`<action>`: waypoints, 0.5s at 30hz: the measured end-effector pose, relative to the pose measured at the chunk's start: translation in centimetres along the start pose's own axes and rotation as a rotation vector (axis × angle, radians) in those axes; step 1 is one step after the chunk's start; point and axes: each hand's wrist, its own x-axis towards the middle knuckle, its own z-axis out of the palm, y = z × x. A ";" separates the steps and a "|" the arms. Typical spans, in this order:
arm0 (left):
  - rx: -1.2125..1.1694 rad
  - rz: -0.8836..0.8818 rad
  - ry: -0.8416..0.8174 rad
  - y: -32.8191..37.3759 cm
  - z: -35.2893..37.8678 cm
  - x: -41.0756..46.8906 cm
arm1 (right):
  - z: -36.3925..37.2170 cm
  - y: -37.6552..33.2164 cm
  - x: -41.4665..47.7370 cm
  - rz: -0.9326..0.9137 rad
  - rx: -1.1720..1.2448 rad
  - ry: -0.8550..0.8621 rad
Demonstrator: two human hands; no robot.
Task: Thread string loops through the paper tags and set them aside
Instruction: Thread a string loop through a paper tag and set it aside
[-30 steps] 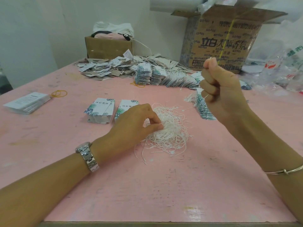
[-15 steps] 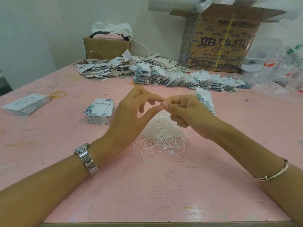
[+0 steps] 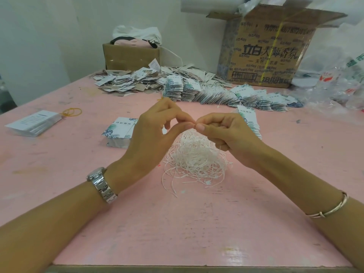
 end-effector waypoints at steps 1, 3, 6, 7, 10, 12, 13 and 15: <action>0.030 0.003 -0.006 -0.1 -0.2 0.1 | 0.0 0.0 0.0 -0.001 0.008 0.017; 0.206 0.017 -0.021 -0.6 -0.9 0.5 | 0.1 0.0 0.1 0.002 0.025 0.058; 0.574 -0.029 -0.154 -2.1 -2.5 1.3 | 0.0 0.1 0.3 0.002 0.036 0.104; 0.645 -0.080 -0.224 -2.5 -3.0 1.6 | -0.1 0.2 0.3 -0.001 0.028 0.112; 0.796 -0.132 -0.420 -3.6 -4.1 2.1 | -0.1 0.6 0.3 -0.012 -0.010 0.129; 0.817 -0.147 -0.532 -4.0 -4.6 2.2 | -0.3 0.8 0.4 -0.015 -0.024 0.147; 0.824 -0.158 -0.582 -4.1 -4.7 2.3 | -0.4 1.0 0.4 -0.017 -0.033 0.150; 0.857 -0.152 -0.670 -4.2 -4.7 2.2 | -0.6 1.2 0.5 -0.017 -0.041 0.140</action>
